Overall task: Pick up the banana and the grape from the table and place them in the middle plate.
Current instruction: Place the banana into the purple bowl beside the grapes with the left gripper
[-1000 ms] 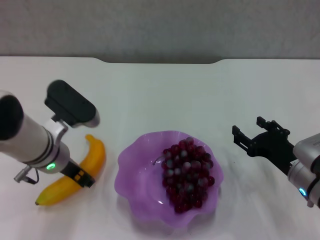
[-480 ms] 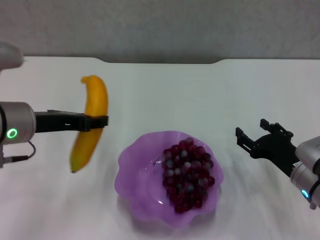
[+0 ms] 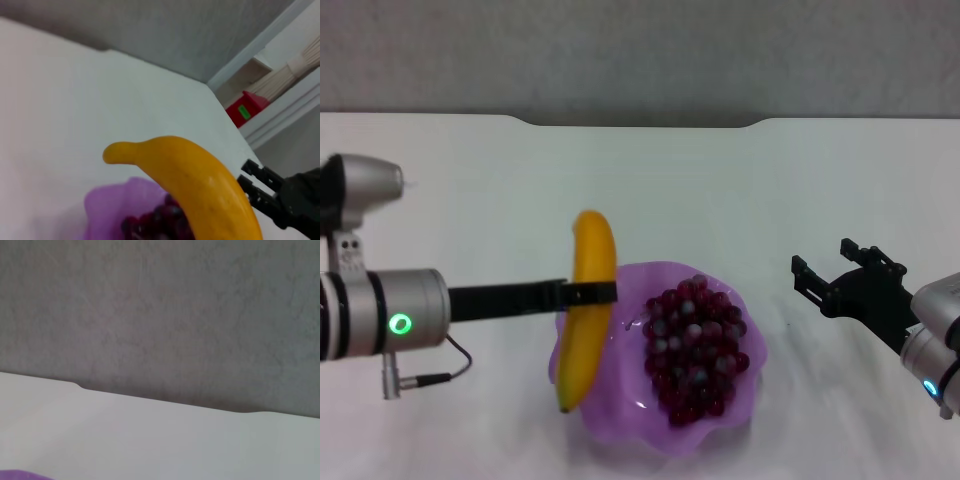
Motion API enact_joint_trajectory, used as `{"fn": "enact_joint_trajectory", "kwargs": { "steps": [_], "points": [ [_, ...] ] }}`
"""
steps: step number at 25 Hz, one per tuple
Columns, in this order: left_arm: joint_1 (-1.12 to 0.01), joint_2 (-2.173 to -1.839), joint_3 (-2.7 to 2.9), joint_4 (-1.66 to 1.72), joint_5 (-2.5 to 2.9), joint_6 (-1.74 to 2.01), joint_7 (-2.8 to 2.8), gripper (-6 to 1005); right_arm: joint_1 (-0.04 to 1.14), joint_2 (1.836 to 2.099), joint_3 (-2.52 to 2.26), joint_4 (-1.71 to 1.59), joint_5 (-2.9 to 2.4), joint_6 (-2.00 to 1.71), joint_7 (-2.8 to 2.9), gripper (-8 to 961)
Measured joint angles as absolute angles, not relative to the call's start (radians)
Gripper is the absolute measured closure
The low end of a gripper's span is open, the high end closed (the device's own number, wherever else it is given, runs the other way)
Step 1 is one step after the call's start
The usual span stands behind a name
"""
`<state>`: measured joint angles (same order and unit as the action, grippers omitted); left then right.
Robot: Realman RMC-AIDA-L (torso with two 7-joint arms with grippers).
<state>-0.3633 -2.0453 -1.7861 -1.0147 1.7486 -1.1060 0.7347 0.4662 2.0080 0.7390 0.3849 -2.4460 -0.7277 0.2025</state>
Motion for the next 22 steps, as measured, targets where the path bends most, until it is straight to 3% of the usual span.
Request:
{"fn": "enact_joint_trajectory", "kwargs": {
  "steps": [5,22],
  "points": [
    [-0.43,-2.042,-1.789,-0.824,1.664,-1.107,0.818,500,0.473,2.008,0.742,0.385,-2.447,-0.731,0.202,187],
    [-0.465,-2.051,-1.682,-0.716,1.556,-0.964,0.931,501,0.469,2.006,0.746,0.389,-2.448,-0.732,0.202,186]
  ]
}}
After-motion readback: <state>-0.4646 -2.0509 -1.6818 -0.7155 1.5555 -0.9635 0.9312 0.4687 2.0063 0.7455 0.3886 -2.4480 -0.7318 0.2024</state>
